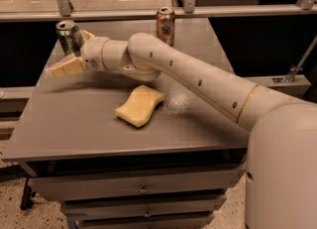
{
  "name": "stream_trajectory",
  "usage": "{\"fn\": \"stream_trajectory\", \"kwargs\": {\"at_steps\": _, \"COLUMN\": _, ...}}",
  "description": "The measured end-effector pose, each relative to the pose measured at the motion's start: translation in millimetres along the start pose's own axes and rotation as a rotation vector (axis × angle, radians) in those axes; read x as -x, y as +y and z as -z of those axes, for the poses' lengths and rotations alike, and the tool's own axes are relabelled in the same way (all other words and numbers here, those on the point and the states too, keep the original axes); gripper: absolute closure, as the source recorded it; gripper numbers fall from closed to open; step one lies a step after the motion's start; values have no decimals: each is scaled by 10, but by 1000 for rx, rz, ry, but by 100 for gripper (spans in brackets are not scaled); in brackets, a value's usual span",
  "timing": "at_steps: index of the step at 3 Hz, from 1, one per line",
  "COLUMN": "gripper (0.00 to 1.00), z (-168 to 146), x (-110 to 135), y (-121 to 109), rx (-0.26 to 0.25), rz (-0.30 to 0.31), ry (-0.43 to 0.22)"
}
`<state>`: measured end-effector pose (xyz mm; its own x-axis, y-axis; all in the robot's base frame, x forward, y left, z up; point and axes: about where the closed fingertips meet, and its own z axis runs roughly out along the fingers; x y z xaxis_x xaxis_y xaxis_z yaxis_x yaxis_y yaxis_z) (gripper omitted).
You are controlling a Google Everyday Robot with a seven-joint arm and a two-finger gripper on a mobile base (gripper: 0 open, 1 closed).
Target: Move green can near orange can
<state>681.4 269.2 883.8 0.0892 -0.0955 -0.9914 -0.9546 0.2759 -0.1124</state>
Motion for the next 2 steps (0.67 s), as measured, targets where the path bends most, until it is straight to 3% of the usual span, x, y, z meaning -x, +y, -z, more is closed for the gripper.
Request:
{"fn": "stream_trajectory", "kwargs": {"at_steps": 1, "gripper": 0, "z": -110, "x": -77, "y": -37, "rx": 11, "rz": 8, "ry": 18}}
{"fn": "stream_trajectory", "kwargs": {"at_steps": 2, "gripper": 19, "z": -105, "x": -165, "y": -71, "rx": 12, "rz": 22, "ry": 45}}
